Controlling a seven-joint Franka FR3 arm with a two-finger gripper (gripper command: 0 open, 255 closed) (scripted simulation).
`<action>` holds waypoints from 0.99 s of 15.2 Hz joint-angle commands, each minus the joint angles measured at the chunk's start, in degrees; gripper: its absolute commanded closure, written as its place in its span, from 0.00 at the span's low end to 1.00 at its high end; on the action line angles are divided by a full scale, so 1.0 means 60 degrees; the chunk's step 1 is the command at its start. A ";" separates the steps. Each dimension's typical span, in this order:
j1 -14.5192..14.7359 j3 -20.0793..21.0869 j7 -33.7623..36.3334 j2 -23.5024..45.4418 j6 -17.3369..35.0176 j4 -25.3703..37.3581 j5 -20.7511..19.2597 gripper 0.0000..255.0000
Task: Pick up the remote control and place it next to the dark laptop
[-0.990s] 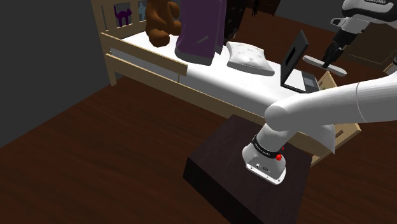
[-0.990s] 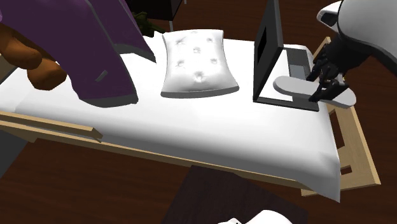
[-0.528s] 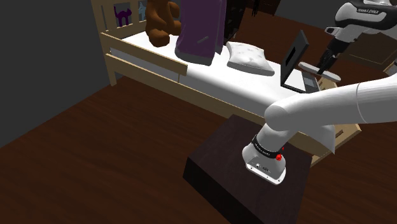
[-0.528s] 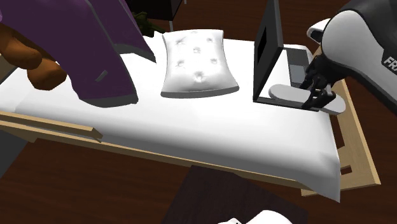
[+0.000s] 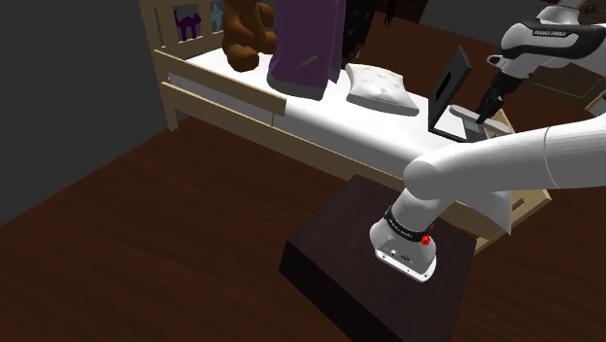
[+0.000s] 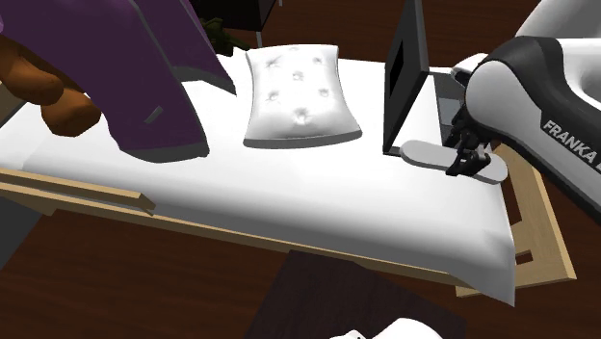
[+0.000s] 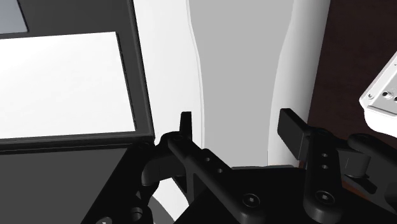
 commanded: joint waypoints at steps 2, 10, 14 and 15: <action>0.0004 -0.0215 0.0045 0.0012 0.0358 -0.0304 -0.0140 1.00; 0.0137 -0.0911 0.0167 0.0177 0.1345 -0.1004 -0.0504 1.00; 0.0264 -0.1323 0.0225 0.0313 0.1861 -0.1308 -0.0689 1.00; 0.0303 -0.1433 0.0240 0.0353 0.1993 -0.1378 -0.0736 1.00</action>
